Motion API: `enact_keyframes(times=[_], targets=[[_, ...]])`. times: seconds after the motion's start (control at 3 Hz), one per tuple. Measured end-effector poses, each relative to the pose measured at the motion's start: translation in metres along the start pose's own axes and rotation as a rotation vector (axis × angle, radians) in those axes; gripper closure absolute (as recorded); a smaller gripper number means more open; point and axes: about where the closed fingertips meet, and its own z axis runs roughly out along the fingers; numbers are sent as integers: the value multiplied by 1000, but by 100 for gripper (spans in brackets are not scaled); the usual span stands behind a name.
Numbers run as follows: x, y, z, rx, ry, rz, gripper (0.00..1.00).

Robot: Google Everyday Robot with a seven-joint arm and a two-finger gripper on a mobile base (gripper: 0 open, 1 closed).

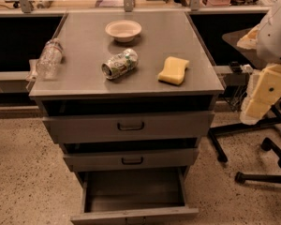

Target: Close bottom drawer

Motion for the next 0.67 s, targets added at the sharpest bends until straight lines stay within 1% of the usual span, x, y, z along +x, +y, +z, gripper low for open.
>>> enact_keyframes(times=[0.33, 0.67], targets=[[0, 0, 0, 0, 0, 0, 0], [4, 3, 17, -34, -9, 15, 0]])
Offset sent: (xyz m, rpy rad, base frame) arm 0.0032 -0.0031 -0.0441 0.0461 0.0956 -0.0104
